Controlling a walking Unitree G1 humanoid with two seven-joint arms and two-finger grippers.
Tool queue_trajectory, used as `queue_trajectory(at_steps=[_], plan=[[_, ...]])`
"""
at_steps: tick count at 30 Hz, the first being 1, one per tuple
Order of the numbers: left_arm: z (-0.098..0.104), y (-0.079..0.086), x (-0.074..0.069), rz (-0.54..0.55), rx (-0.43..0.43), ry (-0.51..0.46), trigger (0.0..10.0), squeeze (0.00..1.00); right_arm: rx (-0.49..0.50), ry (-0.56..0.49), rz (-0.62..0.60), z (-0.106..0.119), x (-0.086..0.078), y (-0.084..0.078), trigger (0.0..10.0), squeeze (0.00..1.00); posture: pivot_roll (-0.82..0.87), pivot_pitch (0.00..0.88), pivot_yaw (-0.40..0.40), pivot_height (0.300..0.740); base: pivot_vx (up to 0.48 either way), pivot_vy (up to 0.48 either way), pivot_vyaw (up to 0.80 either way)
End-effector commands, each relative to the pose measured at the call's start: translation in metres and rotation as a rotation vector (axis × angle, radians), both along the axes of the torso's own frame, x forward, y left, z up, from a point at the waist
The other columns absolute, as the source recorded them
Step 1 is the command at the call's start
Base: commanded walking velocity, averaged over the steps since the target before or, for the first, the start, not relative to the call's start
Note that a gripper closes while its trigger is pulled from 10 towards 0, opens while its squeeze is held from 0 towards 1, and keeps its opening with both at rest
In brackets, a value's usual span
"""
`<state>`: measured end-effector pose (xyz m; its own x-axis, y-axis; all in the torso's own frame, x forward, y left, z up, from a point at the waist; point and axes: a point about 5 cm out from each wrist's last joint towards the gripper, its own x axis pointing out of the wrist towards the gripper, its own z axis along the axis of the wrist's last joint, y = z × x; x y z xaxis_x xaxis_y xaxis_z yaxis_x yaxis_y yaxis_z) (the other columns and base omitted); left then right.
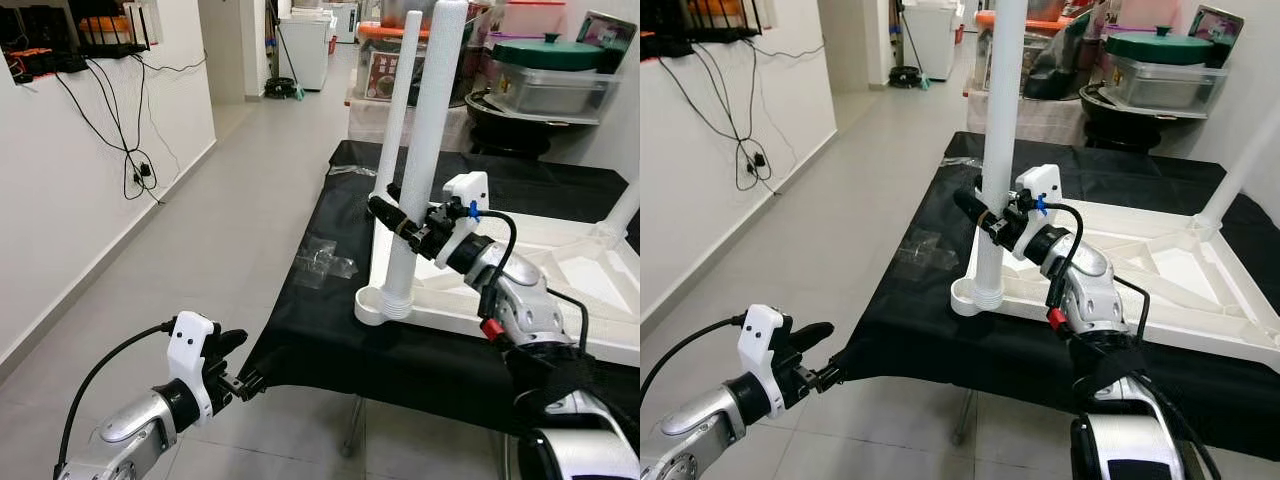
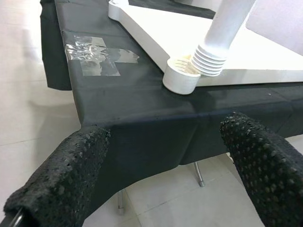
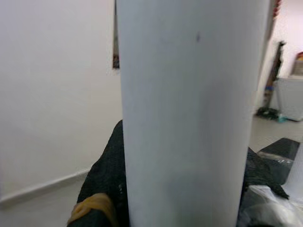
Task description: Building children table
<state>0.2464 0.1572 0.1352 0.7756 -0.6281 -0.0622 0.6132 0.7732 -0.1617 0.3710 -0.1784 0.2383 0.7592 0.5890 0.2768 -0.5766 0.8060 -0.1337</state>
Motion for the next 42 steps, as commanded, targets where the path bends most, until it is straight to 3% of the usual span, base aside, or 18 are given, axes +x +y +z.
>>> queue_trajectory(at_steps=[1, 7, 22, 42], plan=[[-0.004, 0.002, 0.000, -0.002, 0.014, 0.019, 10.0, 0.00, 0.024, -0.010, -0.050, -0.005, 0.000, -0.003, 0.0, 0.00, 0.08, 0.000, -0.043, 0.740, 0.000, 0.000, 0.00], [-0.004, 0.003, 0.000, 0.000, 0.014, 0.019, 10.0, 0.00, 0.118, -0.032, -0.088, 0.002, 0.002, 0.002, 0.0, 0.00, 0.08, 0.000, -0.044, 0.740, 0.000, 0.000, 0.00], [-0.005, 0.003, -0.002, 0.003, 0.014, 0.024, 10.0, 0.00, 0.114, -0.061, -0.184, -0.006, 0.003, 0.001, 0.0, 0.00, 0.09, 0.000, -0.045, 0.740, 0.000, 0.000, 0.00], [-0.005, 0.003, -0.001, 0.002, 0.015, 0.024, 10.0, 0.00, 0.149, 0.009, -0.195, -0.032, 0.001, 0.016, 0.0, 0.00, 0.09, 0.000, -0.048, 0.740, 0.000, 0.000, 0.00]])
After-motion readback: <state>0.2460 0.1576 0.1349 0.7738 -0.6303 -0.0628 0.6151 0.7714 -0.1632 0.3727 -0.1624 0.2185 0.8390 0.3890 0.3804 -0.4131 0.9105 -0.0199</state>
